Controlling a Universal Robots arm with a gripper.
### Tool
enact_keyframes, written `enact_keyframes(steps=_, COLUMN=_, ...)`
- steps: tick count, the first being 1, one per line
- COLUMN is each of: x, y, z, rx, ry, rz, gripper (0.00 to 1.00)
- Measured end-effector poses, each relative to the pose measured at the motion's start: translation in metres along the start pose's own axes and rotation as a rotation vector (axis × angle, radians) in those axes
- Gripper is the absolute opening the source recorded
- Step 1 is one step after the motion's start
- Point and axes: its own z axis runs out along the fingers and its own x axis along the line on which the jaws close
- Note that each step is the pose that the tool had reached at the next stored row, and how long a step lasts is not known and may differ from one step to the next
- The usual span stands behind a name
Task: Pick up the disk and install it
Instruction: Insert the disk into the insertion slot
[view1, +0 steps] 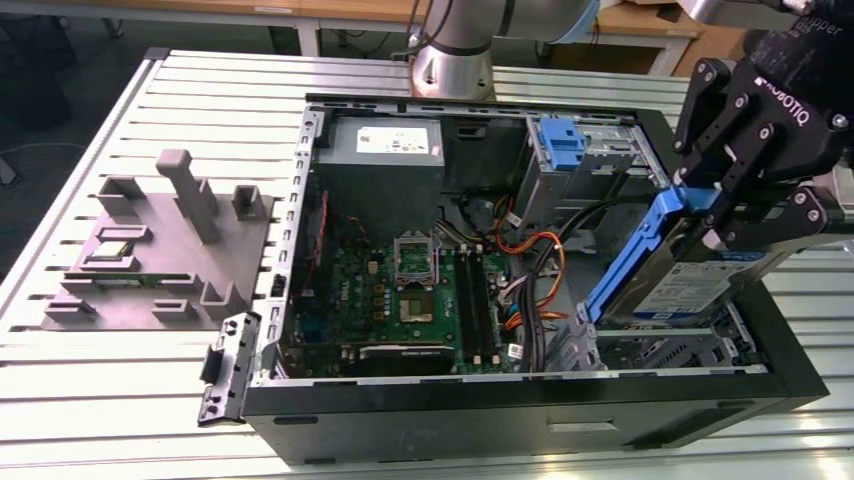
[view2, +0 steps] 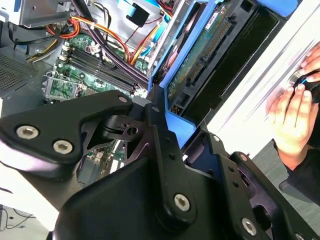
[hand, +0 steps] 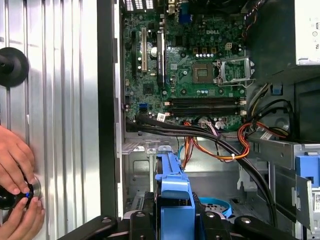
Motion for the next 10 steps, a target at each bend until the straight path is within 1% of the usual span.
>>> enact_keyframes(steps=10, x=0.0004, y=-0.0001, z=0.0059, rx=0.0000, ry=0.0000, rz=0.000, gripper=0.36)
